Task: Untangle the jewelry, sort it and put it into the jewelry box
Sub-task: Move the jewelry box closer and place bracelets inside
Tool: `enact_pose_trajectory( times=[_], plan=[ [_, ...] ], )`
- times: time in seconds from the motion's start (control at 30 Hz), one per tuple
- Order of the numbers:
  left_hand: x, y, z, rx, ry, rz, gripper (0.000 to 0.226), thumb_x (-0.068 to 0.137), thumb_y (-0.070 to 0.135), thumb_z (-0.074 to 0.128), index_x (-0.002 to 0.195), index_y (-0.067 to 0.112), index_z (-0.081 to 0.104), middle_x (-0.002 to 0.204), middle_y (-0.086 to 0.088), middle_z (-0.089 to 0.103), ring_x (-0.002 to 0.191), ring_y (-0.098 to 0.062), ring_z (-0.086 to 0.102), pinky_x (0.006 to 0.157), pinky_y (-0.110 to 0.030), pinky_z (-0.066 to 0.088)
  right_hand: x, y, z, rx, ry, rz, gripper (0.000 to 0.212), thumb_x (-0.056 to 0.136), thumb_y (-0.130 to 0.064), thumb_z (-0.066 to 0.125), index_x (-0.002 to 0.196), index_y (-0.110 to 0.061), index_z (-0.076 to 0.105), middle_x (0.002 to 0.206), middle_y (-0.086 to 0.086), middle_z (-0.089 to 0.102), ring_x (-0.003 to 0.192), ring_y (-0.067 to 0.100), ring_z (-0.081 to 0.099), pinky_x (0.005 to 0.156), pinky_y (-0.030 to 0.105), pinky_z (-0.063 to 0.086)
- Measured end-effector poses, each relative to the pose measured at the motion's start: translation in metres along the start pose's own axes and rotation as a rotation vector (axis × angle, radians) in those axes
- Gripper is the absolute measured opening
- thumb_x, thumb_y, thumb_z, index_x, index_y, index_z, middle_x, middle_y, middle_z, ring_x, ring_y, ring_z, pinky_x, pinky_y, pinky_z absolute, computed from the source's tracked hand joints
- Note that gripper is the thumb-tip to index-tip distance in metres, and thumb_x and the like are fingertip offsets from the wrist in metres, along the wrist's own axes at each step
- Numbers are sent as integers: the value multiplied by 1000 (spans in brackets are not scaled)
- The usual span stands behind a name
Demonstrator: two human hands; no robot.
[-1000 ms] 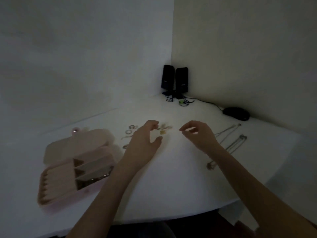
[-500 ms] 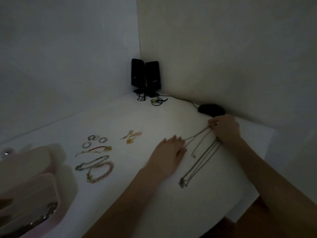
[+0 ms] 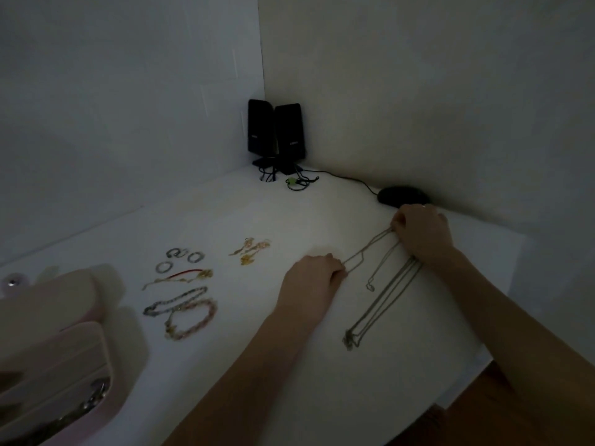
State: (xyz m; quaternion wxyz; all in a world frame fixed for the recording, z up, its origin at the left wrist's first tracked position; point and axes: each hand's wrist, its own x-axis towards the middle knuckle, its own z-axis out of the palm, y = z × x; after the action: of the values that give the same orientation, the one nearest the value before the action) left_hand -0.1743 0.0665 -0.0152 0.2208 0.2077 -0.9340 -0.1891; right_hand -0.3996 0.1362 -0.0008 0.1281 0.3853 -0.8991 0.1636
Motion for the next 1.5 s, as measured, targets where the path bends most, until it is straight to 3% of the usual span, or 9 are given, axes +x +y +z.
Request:
enact_pose_trajectory(
  times=[0.27, 0.5, 0.73, 0.87, 1.03, 1.13, 1.3, 1.43, 1.5],
  plan=[
    [0, 0, -1, 54, 54, 0, 21, 94, 9, 44, 111, 10, 57, 101, -9, 62, 95, -23, 54, 82, -37, 45, -4, -15, -5, 430, -301, -240, 11, 79, -25, 75, 82, -22, 65, 88, -7, 58, 71, 5, 52, 62, 14, 37],
    [-2, -3, -2, 19, 15, -8, 48, 98, 28, 45, 141, 10, 38, 131, -11, 53, 124, -24, 43, 103, -30, 33, 1, -23, 0, 152, -373, -293, 18, 92, -27, 59, 97, -11, 60, 103, 7, 51, 96, 21, 47, 85, 33, 41],
    [0, -7, 3, 32, -57, -14, 55, 99, 37, 40, 148, 17, 26, 152, -8, 32, 142, -19, 24, 114, -26, 15, -10, -38, -5, 433, -315, -256, 8, 94, -19, 56, 97, -12, 54, 102, 6, 62, 93, 20, 57, 78, 27, 41],
    [0, -8, 7, -15, 77, 73, 32, 91, 31, 55, 115, 13, 67, 121, -11, 64, 117, -26, 55, 103, -37, 41, -3, -29, -6, 377, -467, -303, 23, 84, -25, 69, 104, -22, 59, 108, 1, 54, 99, 16, 51, 84, 25, 42],
    [4, -8, 4, -39, 132, 26, 23, 90, 29, 60, 81, 11, 71, 81, -5, 67, 84, -18, 54, 75, -29, 42, -1, -28, 0, 331, -412, -350, 16, 85, -26, 68, 78, -31, 55, 94, -1, 50, 94, 20, 50, 82, 28, 41],
    [3, -9, 4, -11, 141, 28, 24, 90, 31, 58, 82, 13, 69, 82, -4, 66, 85, -17, 53, 74, -26, 40, -3, -35, 4, 232, -361, -348, 10, 92, -28, 58, 90, -18, 57, 94, -1, 48, 95, 21, 47, 83, 31, 40],
    [5, -8, 3, -91, 121, -101, 21, 88, 32, 60, 95, 13, 66, 92, -2, 65, 89, -16, 56, 84, -34, 48, -22, -57, -10, 682, -292, -274, 12, 96, -19, 50, 84, -18, 50, 74, -6, 61, 67, 2, 59, 70, 22, 46],
    [7, -4, -10, -534, 156, -325, 48, 81, 35, 70, 120, 19, 49, 102, 13, 55, 89, -1, 55, 74, -9, 43, -30, -84, -24, 750, -336, -390, 15, 93, -18, 57, 80, -24, 52, 67, 1, 59, 56, 7, 54, 60, 23, 47],
    [7, -6, -15, -628, 169, -344, 31, 85, 25, 67, 111, 19, 53, 90, 17, 58, 76, 4, 56, 60, -3, 40, -33, -99, -29, 768, -373, -429, 15, 91, -20, 59, 79, -26, 54, 71, 8, 61, 60, 12, 54, 59, 27, 46]
  ],
)
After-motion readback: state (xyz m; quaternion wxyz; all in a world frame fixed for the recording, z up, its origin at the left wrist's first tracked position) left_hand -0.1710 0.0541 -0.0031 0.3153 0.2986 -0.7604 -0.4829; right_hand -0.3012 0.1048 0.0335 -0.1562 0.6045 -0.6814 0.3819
